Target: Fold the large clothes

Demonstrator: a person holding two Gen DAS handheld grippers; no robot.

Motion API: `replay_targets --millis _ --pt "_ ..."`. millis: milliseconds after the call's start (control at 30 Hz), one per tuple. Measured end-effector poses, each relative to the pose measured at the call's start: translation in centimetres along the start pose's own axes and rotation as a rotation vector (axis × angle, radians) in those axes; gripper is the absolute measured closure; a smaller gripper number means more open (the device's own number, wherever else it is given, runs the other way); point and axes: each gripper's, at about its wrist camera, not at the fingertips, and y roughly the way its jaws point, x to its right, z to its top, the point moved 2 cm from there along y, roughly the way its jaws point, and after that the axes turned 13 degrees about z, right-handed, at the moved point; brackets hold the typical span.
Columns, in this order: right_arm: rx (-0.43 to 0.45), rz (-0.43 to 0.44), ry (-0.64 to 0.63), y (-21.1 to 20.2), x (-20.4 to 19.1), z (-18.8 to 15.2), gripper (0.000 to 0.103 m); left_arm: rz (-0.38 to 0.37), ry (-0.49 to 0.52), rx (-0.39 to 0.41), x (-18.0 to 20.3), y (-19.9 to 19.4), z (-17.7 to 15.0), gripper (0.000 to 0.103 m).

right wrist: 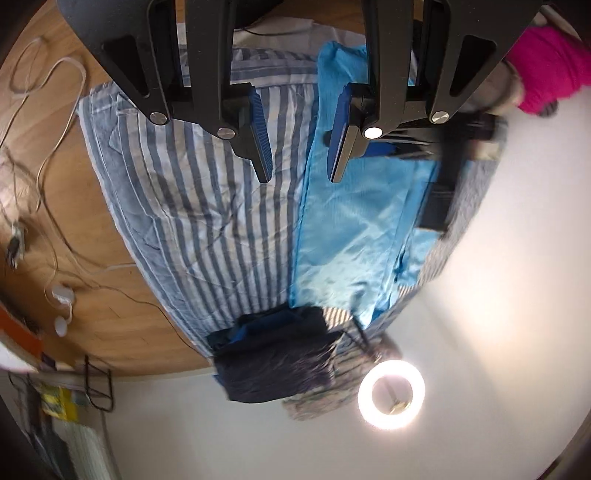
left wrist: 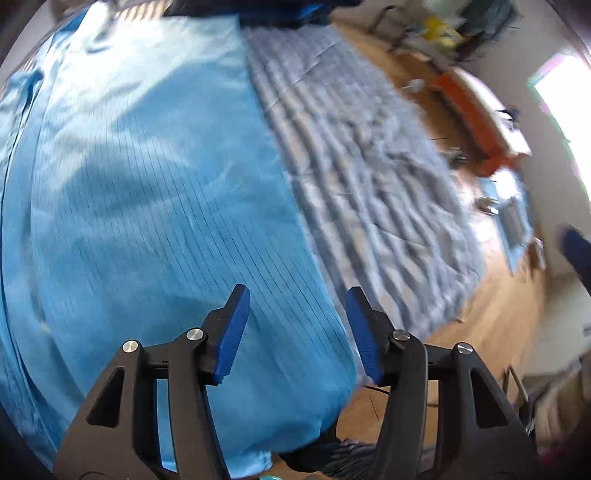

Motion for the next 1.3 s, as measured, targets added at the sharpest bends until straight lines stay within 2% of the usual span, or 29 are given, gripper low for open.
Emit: replay_targets --millis 100,233,300,333,367,467,700,800,833,967,1100,1200,1300 --pt "0.018 0.005 0.032 -0.5 1.0 0.1 0.074 0.049 0.007 -0.041 0.7 2.2 0.1 0.047" --pt "0.023 0.015 0.07 -0.4 2.0 0.3 0.074 0.081 0.023 0.004 1.1 2.6 0.1 0.046" --pt "0.019 0.022 0.098 0.1 2.5 0.6 0.074 0.11 0.03 0.047 1.0 2.6 -0.1 0.066" --pt "0.014 0.024 0.107 0.5 2.6 0.9 0.074 0.113 0.038 0.065 0.8 2.5 -0.2 0.083" --pt "0.011 0.024 0.113 0.8 2.8 1.1 0.074 0.094 0.041 0.072 0.4 2.5 -0.3 0.092" --pt "-0.006 0.038 0.115 2.1 2.9 2.0 0.074 0.025 0.019 0.077 -1.3 2.6 -0.3 0.099" --pt "-0.088 0.115 0.082 9.0 3.2 5.6 0.073 -0.117 -0.049 0.135 -4.3 -1.0 -0.5 0.102" --pt "-0.102 0.153 0.127 12.8 4.6 7.1 0.06 -0.154 -0.068 0.154 -5.1 -2.2 -0.5 0.102" --pt "-0.103 0.158 0.138 13.7 5.0 7.4 0.059 -0.167 -0.074 0.16 -5.3 -2.6 -0.5 0.102" --pt "-0.154 0.14 0.198 19.3 6.8 8.8 0.059 -0.194 -0.08 0.185 -6.0 -3.9 -0.7 0.102" --pt "-0.168 0.157 0.244 23.4 7.6 10.3 0.059 -0.206 -0.08 0.187 -6.4 -4.0 -0.7 0.102" --pt "-0.191 0.1 0.211 25.7 7.7 11.3 0.058 -0.183 -0.077 0.184 -6.5 -3.5 -0.4 0.102" --pt "-0.209 0.101 0.228 26.5 8.8 11.3 0.058 -0.191 -0.052 0.143 -5.2 -2.0 0.4 0.102"
